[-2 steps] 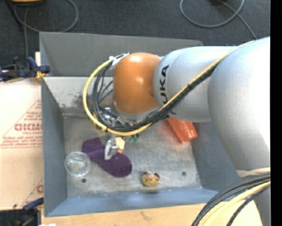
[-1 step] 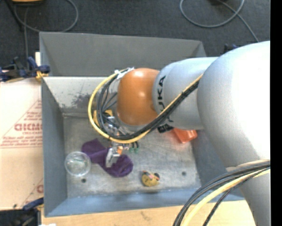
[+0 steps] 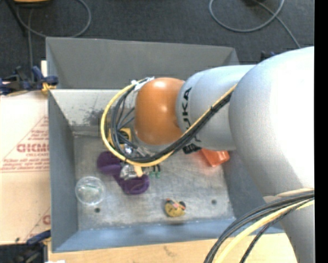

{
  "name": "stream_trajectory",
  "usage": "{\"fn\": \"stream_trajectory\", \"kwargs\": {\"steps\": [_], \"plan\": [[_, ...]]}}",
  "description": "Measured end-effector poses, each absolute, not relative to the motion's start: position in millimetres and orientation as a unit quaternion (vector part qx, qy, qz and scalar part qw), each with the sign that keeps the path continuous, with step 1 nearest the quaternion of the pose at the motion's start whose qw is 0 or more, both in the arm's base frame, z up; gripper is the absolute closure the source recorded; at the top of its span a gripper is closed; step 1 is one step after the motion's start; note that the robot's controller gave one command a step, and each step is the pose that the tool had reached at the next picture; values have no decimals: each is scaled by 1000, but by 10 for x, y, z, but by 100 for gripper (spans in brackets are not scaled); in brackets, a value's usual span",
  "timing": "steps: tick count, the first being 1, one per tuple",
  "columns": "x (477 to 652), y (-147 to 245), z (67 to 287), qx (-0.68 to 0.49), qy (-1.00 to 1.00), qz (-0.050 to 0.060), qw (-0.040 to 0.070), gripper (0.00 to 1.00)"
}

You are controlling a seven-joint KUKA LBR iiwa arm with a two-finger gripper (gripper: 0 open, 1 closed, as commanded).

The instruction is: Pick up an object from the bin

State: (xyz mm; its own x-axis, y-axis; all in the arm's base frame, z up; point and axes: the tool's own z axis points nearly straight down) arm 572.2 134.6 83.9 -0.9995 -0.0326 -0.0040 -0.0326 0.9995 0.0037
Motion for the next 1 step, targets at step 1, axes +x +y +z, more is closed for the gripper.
{"fn": "stream_trajectory", "kwargs": {"steps": [1], "plan": [[5722, 1346, 839, -16, 1000, 2, 2, 100]]}}
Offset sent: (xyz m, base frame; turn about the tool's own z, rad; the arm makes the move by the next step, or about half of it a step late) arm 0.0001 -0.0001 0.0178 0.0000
